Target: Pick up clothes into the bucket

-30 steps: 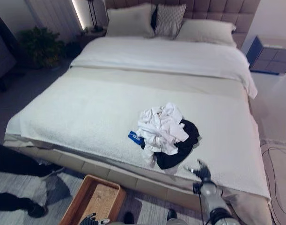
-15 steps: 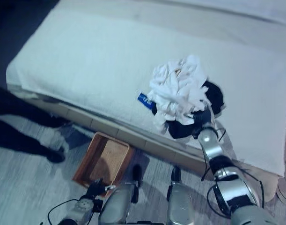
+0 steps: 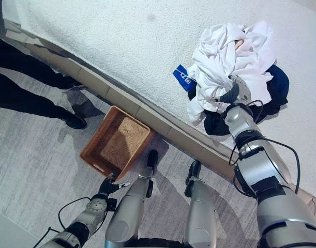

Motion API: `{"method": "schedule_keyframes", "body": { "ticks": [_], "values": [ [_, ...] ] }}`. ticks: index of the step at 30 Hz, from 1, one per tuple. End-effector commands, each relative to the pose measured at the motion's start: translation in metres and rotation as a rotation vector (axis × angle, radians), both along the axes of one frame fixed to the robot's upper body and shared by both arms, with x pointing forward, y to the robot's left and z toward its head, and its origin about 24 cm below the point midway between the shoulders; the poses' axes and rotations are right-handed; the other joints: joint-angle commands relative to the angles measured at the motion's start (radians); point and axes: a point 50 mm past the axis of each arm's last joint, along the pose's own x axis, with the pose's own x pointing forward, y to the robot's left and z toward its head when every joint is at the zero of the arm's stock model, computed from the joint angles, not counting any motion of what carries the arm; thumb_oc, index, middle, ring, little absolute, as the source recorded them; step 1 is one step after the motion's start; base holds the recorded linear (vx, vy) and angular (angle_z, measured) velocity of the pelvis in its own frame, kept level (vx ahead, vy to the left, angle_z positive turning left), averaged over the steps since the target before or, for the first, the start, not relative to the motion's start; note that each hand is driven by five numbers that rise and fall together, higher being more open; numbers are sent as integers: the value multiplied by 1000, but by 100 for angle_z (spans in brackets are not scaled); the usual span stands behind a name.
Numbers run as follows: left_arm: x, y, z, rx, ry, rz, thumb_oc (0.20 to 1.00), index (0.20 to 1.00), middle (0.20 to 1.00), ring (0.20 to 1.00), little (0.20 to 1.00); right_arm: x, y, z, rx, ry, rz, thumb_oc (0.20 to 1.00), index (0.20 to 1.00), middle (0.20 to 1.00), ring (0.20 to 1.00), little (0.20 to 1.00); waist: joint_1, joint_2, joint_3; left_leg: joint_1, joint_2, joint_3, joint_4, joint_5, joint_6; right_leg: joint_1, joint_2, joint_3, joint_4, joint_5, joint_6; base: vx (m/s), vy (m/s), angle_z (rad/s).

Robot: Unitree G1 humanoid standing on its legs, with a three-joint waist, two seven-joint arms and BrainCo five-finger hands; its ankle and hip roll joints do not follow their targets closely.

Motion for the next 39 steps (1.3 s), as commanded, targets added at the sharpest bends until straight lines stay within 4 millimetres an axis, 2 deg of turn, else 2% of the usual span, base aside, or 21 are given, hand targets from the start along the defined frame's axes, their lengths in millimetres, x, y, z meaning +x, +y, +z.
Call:
{"method": "schedule_keyframes", "body": {
  "ticks": [1,4,10,13,14,16,19,20,25,26,27,30,31,32,33,34,35,36,37,38,39],
  "values": [
    [-7,-24,-6,-51,17,-46,1000,1000,1000,1000,1000,-3,-26,35,-116,-34,-54,200,200,200,200,200,13,-29,1,-37,-43,-15,125,-95,16,71,-32,31,-37,2,37,24,-18,16],
    [-2,-29,-2,-59,-5,-61,1000,1000,1000,1000,1000,-3,-26,39,-117,-52,-52,200,200,200,200,200,12,-27,1,-32,-46,-21,118,-94,16,73,-36,27,-39,1,39,12,-1,12],
    [2,-25,1,-56,-21,-47,1000,1000,1000,1000,1000,3,-9,56,-77,-142,18,200,200,200,200,200,-4,-44,1,14,-33,-7,99,-97,12,103,-30,41,-63,7,42,2,1,1],
    [3,-18,3,-48,-29,-34,1000,1000,1000,1000,1000,5,3,80,-33,-239,78,200,200,200,200,200,-16,-59,-1,71,-19,13,75,-101,6,145,-18,57,-94,19,45,9,12,-15],
    [1,-16,2,-48,-25,-26,1000,1000,1000,1000,1000,5,5,81,-37,-240,92,200,200,200,200,200,-19,-61,-11,80,-14,18,63,-96,6,149,-15,61,-107,27,47,8,19,-33],
    [-3,-9,-1,-39,-9,-10,1000,1000,1000,1000,1000,5,15,100,-33,-304,147,200,200,200,200,200,-29,-75,-29,105,-3,37,52,-100,0,166,-6,73,-128,34,51,18,2,-27],
    [-10,0,-4,-31,9,11,1000,1000,1000,1000,1000,2,21,114,-47,-356,187,200,200,200,200,200,-43,-85,-67,143,11,57,19,-93,-5,195,8,84,-170,53,55,28,-11,-27],
    [-14,5,-5,-30,17,26,1000,1000,1000,1000,1000,-2,24,128,-59,-409,217,200,200,200,200,200,-52,-89,-88,173,17,69,-1,-90,-9,218,17,92,-191,61,59,24,-7,-37],
    [-17,10,-4,-35,12,31,1000,1000,1000,1000,1000,-13,22,147,-68,-504,250,200,200,200,200,200,-68,-92,-139,234,29,86,-46,-81,-14,272,33,99,-242,72,62,43,-14,-28],
    [-13,10,2,-50,-25,25,1000,1000,1000,1000,1000,-22,20,160,-88,-564,265,200,200,200,200,200,-77,-92,-166,264,32,97,-67,-78,-14,299,43,100,-264,75,63,35,-7,-18],
    [-14,10,1,-49,-24,24,1000,1000,1000,1000,1000,-22,20,160,-87,-564,265,200,200,200,200,200,-77,-92,-165,266,32,97,-68,-77,-14,301,43,100,-266,76,63,50,-13,-17],
    [-2,8,19,-80,-121,-14,1000,1000,1000,1000,1000,-37,12,176,-108,-649,264,200,200,200,200,200,-88,-93,-207,310,38,110,-99,-73,-15,342,56,102,-298,82,66,31,-14,-12],
    [-2,8,19,-80,-121,-14,1000,1000,1000,1000,1000,-37,12,176,-108,-649,264,200,200,200,200,200,-88,-93,-207,310,38,110,-99,-73,-15,342,56,102,-298,82,66,89,-15,-14],
    [9,5,37,-116,-213,-38,1000,1000,1000,1000,1000,-47,8,182,-120,-697,275,200,200,200,200,200,-100,-93,-248,345,42,122,-114,-77,-15,377,59,101,-315,82,68,70,-11,-8],
    [9,5,37,-114,-211,-39,1000,1000,1000,1000,1000,-47,8,181,-119,-696,274,200,200,200,200,200,-99,-94,-247,348,42,122,-115,-77,-15,379,59,101,-316,82,68,115,-12,-5],
    [20,4,54,-126,-295,-54,1000,1000,1000,1000,1000,-54,8,186,-122,-727,291,200,200,200,200,200,-108,-96,-271,371,45,127,-114,-84,-15,401,63,106,-319,77,67,47,-2,-7],
    [20,4,54,-125,-294,-55,1000,1000,1000,1000,1000,-54,7,186,-121,-726,290,200,200,200,200,200,-108,-97,-272,372,45,127,-115,-84,-15,402,63,106,-320,77,67,103,-18,-2],
    [34,1,79,-121,-405,-87,1000,1000,1000,1000,1000,-59,8,187,-112,-748,304,200,200,200,200,200,-117,-99,-302,392,47,133,-118,-92,-16,426,64,110,-329,74,66,92,-25,-8],
    [38,0,87,-119,-442,-95,1000,1000,1000,1000,1000,-61,8,187,-109,-751,311,200,200,200,200,200,-120,-102,-314,406,50,138,-123,-95,-16,442,65,111,-337,73,66,91,-25,-8],
    [38,0,87,-119,-441,-95,1000,1000,1000,1000,1000,-61,8,186,-109,-751,310,200,200,200,200,200,-119,-103,-313,407,50,138,-123,-95,-16,443,65,111,-337,73,66,74,-21,-12],
    [52,-3,113,-99,-547,-121,1000,1000,1000,1000,1000,-64,11,185,-112,-755,338,200,200,200,200,200,-128,-104,-339,423,55,143,-130,-98,-17,458,68,112,-347,72,65,66,-21,-9]
  ]
}}
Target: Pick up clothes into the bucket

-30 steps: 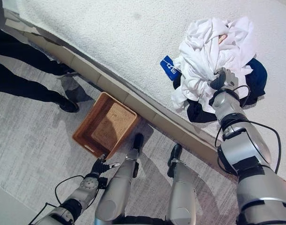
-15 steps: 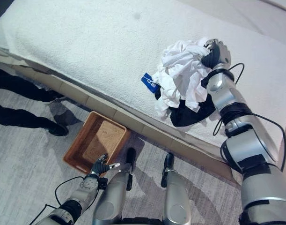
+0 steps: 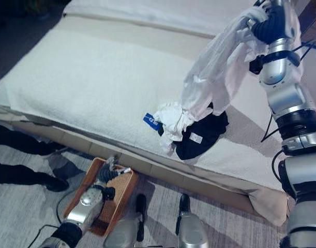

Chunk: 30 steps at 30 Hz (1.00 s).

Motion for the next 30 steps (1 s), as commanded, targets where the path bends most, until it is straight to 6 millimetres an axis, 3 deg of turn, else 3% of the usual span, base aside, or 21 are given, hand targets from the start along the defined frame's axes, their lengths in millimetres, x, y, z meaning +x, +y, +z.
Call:
{"method": "schedule_keyframes", "body": {
  "ticks": [1,3,4,5,6,7,8,9,12,13,21,29,30],
  "values": [
    [16,-2,36,42,-175,-19,1000,1000,1000,1000,1000,-17,7,21,-38,-111,64,200,200,200,200,200,-14,-57,-107,-9,-11,-13,84,-107,-10,54,-21,-4,-3,-49,38,85,-27,-6],
    [28,-6,67,72,-300,-26,1000,1000,1000,1000,1000,-19,12,16,-28,-99,117,200,200,200,200,200,-21,-60,-128,9,-7,-6,75,-110,-10,71,-19,-4,-12,-49,38,54,-14,-7],
    [28,-6,67,74,-299,-27,1000,1000,1000,1000,1000,-19,12,15,-27,-99,116,200,200,200,200,200,-20,-61,-127,11,-6,-6,74,-110,-10,73,-19,-4,-14,-49,38,61,-15,-9],
    [40,-12,90,118,-390,-32,1000,1000,1000,1000,1000,-19,20,10,-10,-68,183,200,200,200,200,200,-31,-64,-148,24,-3,1,68,-113,-10,84,-19,-1,-20,-49,39,40,-11,-8],
    [40,-12,90,119,-390,-32,1000,1000,1000,1000,1000,-19,20,10,-10,-68,183,200,200,200,200,200,-30,-64,-147,25,-3,1,68,-113,-10,85,-19,0,-21,-49,39,78,-17,-6],
    [49,-22,112,139,-472,-60,1000,1000,1000,1000,1000,-19,31,4,4,-25,276,200,200,200,200,200,-38,-68,-163,39,-1,6,62,-114,-10,98,-18,1,-25,-49,39,41,-7,-3],
    [49,-23,112,139,-473,-60,1000,1000,1000,1000,1000,-20,30,4,5,-25,275,200,200,200,200,200,-37,-68,-161,41,-1,6,61,-114,-10,100,-18,1,-25,-49,39,62,-7,-1],
    [58,-35,129,141,-520,-97,1000,1000,1000,1000,1000,-18,42,-2,12,36,367,200,200,200,200,200,-46,-70,-175,51,-1,9,56,-116,-10,107,-17,4,-25,-49,39,36,2,-3],
    [67,-49,145,168,-566,-152,1000,1000,1000,1000,1000,-18,55,-7,6,109,471,200,200,200,200,200,-53,-71,-184,65,1,14,51,-118,-11,118,-17,6,-28,-50,40,33,1,-7],
    [73,-63,155,194,-588,-208,1000,1000,1000,1000,1000,-20,67,-7,2,161,569,200,200,200,200,200,-62,-72,-192,71,2,17,48,-118,-12,123,-17,9,-29,-50,40,17,7,-6],
    [79,-104,155,135,-522,-416,1000,1000,1000,1000,1000,-34,106,-12,-14,290,875,200,200,200,200,200,-73,-66,-197,82,3,20,38,-112,-13,134,-18,3,-38,-43,43,6,7,-5],
    [66,-148,138,-4,-351,-709,1000,1000,1000,1000,1000,-45,131,-15,-16,350,1053,200,200,200,200,200,-79,-55,-192,85,-1,11,40,-110,-14,142,-21,-4,-40,-43,45,0,0,0],
    [61,-158,130,-15,-297,-760,1000,1000,1000,1000,1000,-49,136,-15,-21,352,1086,200,200,200,200,200,-80,-54,-188,83,-1,9,43,-109,-14,143,-21,-7,-37,-45,45,0,0,0]
  ]
}}
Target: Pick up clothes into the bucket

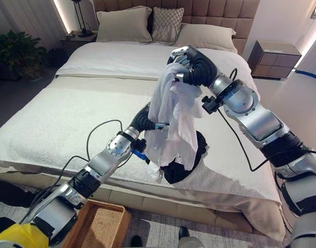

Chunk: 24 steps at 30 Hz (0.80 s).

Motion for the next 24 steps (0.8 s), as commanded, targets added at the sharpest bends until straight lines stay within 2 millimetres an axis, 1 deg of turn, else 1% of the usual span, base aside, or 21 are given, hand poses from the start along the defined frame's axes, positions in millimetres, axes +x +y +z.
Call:
{"method": "schedule_keyframes", "body": {
  "ticks": [1,3,4,7,8,9,10,11,12,14,15,16,17,18,19,21,22,23,24],
  "values": [
    [4,-22,8,-15,42,-119,1000,1000,1000,1000,1000,-23,23,48,91,-163,178,200,200,200,200,200,-3,-57,-55,-28,-24,-30,102,-105,-10,7,-55,-28,113,-101,53,-6,-5,3],
    [2,-25,7,-9,50,-132,1000,1000,1000,1000,1000,-24,24,49,98,-167,186,200,200,200,200,200,-3,-57,-54,-29,-25,-33,104,-105,-10,7,-55,-29,115,-103,52,0,0,0],
    [1,-29,2,19,65,-146,1000,1000,1000,1000,1000,-26,24,48,119,-164,196,200,200,200,200,200,-2,-55,-51,-32,-24,-37,107,-104,-10,8,-55,-31,118,-105,51,0,0,0],
    [2,-30,-1,34,73,-140,1000,1000,1000,1000,1000,-27,24,49,135,-179,194,200,200,200,200,200,-1,-54,-49,-34,-25,-41,108,-104,-9,7,-56,-33,121,-106,52,-8,-5,9],
    [1,-31,-9,15,119,-134,909,909,909,909,909,-29,24,50,159,-187,197,200,200,200,200,200,-1,-54,-47,-36,-27,-43,109,-104,-8,4,-57,-34,124,-107,51,-9,-4,7],
    [1,-31,-9,15,120,-134,576,576,576,576,576,-29,24,50,159,-187,196,200,200,200,200,200,-1,-54,-47,-36,-27,-44,109,-104,-8,4,-57,-35,124,-107,51,-12,-1,6],
    [1,-31,-13,4,143,-129,498,498,498,498,498,-29,24,50,169,-190,197,200,200,200,200,200,0,-54,-45,-38,-28,-45,109,-104,-7,3,-57,-35,124,-107,51,-13,5,5],
    [-1,-31,-22,-30,198,-110,206,206,206,206,206,-28,25,48,194,-185,195,200,200,200,200,200,-1,-52,-41,-42,-30,-48,112,-104,-7,-2,-58,-35,128,-107,50,-13,5,4],
    [-1,-31,-22,-30,198,-110,200,200,200,200,200,-28,25,48,194,-185,195,200,200,200,200,200,-1,-52,-42,-42,-30,-48,112,-104,-7,-2,-58,-36,128,-107,50,0,0,0],
    [-5,-29,-32,-97,270,-80,200,200,200,200,200,-26,21,44,233,-181,169,200,200,200,200,200,2,-52,-34,-49,-30,-53,113,-103,-5,-9,-58,-38,133,-108,48,0,0,0],
    [-5,-29,-33,-97,270,-80,200,200,200,200,200,-26,21,44,233,-181,169,200,200,200,200,200,2,-52,-35,-49,-30,-53,113,-103,-5,-9,-58,-38,133,-109,48,0,0,0],
    [-8,-26,-38,-145,311,-59,200,200,200,200,200,-25,15,42,256,-184,141,200,200,200,200,200,3,-52,-29,-53,-31,-55,114,-102,-4,-13,-60,-41,137,-109,48,0,0,0],
    [-8,-26,-38,-144,312,-59,200,200,200,200,200,-25,15,42,257,-183,140,379,379,379,379,379,3,-53,-30,-54,-31,-55,114,-102,-4,-13,-60,-41,137,-109,48,0,0,0],
    [-11,-23,-42,-190,338,-35,200,200,200,200,200,-24,8,39,284,-192,100,721,721,721,721,721,6,-54,-24,-59,-32,-59,116,-103,-3,-18,-60,-43,139,-110,48,0,0,0],
    [-12,-22,-43,-210,347,-25,200,200,200,200,200,-23,3,35,317,-184,80,1000,1000,1000,1000,1000,7,-54,-23,-62,-32,-61,118,-103,-2,-19,-60,-44,140,-111,47,0,0,0],
    [-17,-16,-47,-292,383,7,200,200,200,200,200,-20,-6,25,377,-158,42,1000,1000,1000,1000,1000,14,-57,-18,-67,-34,-64,120,-104,0,-20,-61,-46,142,-113,46,0,0,0],
    [-17,-16,-48,-291,384,7,200,200,200,200,200,-20,-6,25,377,-157,41,1000,1000,1000,1000,1000,14,-58,-19,-68,-34,-64,120,-104,0,-21,-61,-46,142,-113,45,-11,-8,3],
    [-22,-12,-48,-344,401,16,200,200,200,200,200,-19,-15,19,405,-149,1,1000,1000,1000,1000,1000,19,-60,-13,-75,-37,-69,124,-105,1,-25,-60,-47,145,-116,44,-10,-8,5],
    [-22,-12,-49,-343,402,16,200,200,200,200,200,-19,-15,19,405,-149,0,1000,1000,1000,1000,1000,19,-60,-14,-75,-37,-69,124,-105,1,-25,-60,-47,145,-116,44,-19,-14,8]
  ]
}}
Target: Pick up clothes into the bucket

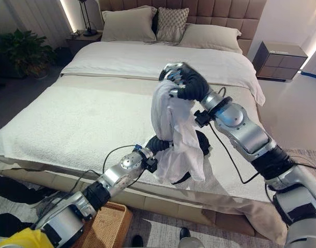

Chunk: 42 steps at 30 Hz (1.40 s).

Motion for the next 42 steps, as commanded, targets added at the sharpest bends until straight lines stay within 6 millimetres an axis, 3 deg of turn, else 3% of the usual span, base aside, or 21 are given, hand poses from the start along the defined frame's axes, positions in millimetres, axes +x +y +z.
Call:
{"method": "schedule_keyframes", "body": {
  "ticks": [1,6,7,11,13,16,20,21,22,23,24,28,29,33,39,42],
  "values": [
    [-2,1,12,-136,-3,30,200,200,200,200,200,-7,-15,39,163,-194,-51,1000,1000,1000,1000,1000,23,-65,-7,-60,-29,-42,124,-105,2,-25,-51,-20,147,-111,38,-8,-6,10],
    [-14,14,11,-229,19,48,200,200,200,200,200,3,-40,22,180,-140,-197,1000,1000,1000,1000,1000,39,-70,3,-75,-33,-55,134,-108,3,-36,-52,-24,154,-115,36,-15,-14,11],
    [-20,23,10,-254,20,55,200,200,200,200,200,8,-52,11,202,-105,-267,1000,1000,1000,1000,1000,48,-69,11,-84,-35,-59,141,-109,3,-41,-53,-26,157,-116,35,0,0,0],
    [-31,41,10,-291,11,73,200,200,200,200,200,12,-66,-5,245,-59,-339,1000,1000,1000,1000,1000,64,-67,20,-98,-39,-66,154,-113,4,-50,-54,-29,165,-121,33,-8,-8,5],
    [-40,67,22,-316,-66,114,200,200,200,200,200,16,-80,-28,299,9,-428,1000,1000,1000,1000,1000,89,-58,39,-117,-46,-81,166,-113,6,-62,-55,-35,175,-124,31,-31,-12,9],
    [-47,80,26,-318,-97,139,200,200,200,200,200,18,-85,-39,312,40,-464,1000,1000,1000,1000,1000,99,-56,44,-128,-49,-88,171,-112,7,-70,-55,-38,182,-127,29,-19,-5,12],
    [-63,123,37,-353,-164,263,200,200,200,200,200,23,-107,-72,353,138,-622,1000,1000,1000,1000,1000,138,-39,72,-158,-59,-113,190,-109,9,-92,-58,-50,197,-132,24,-27,1,11],
    [-63,124,37,-353,-164,264,200,200,200,200,200,23,-106,-72,354,138,-621,1000,1000,1000,1000,1000,137,-40,71,-159,-59,-114,191,-109,8,-92,-58,-50,198,-132,24,-15,-1,27],
    [-69,148,44,-310,-223,350,200,200,200,200,200,22,-119,-86,324,176,-710,1000,1000,1000,1000,1000,155,-32,85,-174,-63,-128,200,-106,8,-98,-61,-61,200,-132,22,-13,-3,22],
    [-69,148,44,-309,-223,351,200,200,200,200,200,22,-118,-87,324,177,-709,1000,1000,1000,1000,1000,153,-33,84,-175,-63,-129,201,-107,8,-98,-61,-62,201,-133,22,-9,-9,22],
    [-75,170,48,-260,-271,449,200,200,200,200,200,20,-133,-99,301,217,-796,1000,1000,1000,1000,1000,173,-26,97,-183,-65,-143,213,-111,7,-100,-63,-71,208,-139,20,-14,-5,21],
    [-82,195,45,-233,-282,590,200,200,200,200,200,18,-147,-109,280,255,-884,1000,1000,1000,1000,1000,194,-18,113,-207,-73,-162,219,-102,7,-114,-71,-88,213,-137,20,-19,6,20],
    [-87,210,41,-199,-283,682,200,200,200,200,200,13,-159,-116,266,280,-946,1000,1000,1000,1000,1000,211,-9,127,-222,-78,-176,229,-100,8,-121,-78,-98,222,-139,18,-11,10,25],
    [-91,228,39,-95,-296,762,200,200,200,200,200,9,-175,-122,262,307,-1029,1000,1000,1000,1000,1000,237,9,156,-250,-90,-202,252,-105,9,-133,-92,-118,244,-151,18,-13,16,21],
    [-90,236,33,-10,-285,821,200,200,200,200,200,9,-187,-115,263,293,-1095,1000,1000,1000,1000,1000,251,27,187,-294,-109,-219,280,-103,14,-172,-112,-127,275,-151,19,-14,50,27],
    [-87,247,16,134,-227,880,200,200,200,200,200,13,-195,-101,226,259,-1145,1000,1000,1000,1000,1000,261,37,228,-330,-114,-211,322,-122,21,-213,-124,-112,324,-167,19,-21,72,10]
  ]
}}
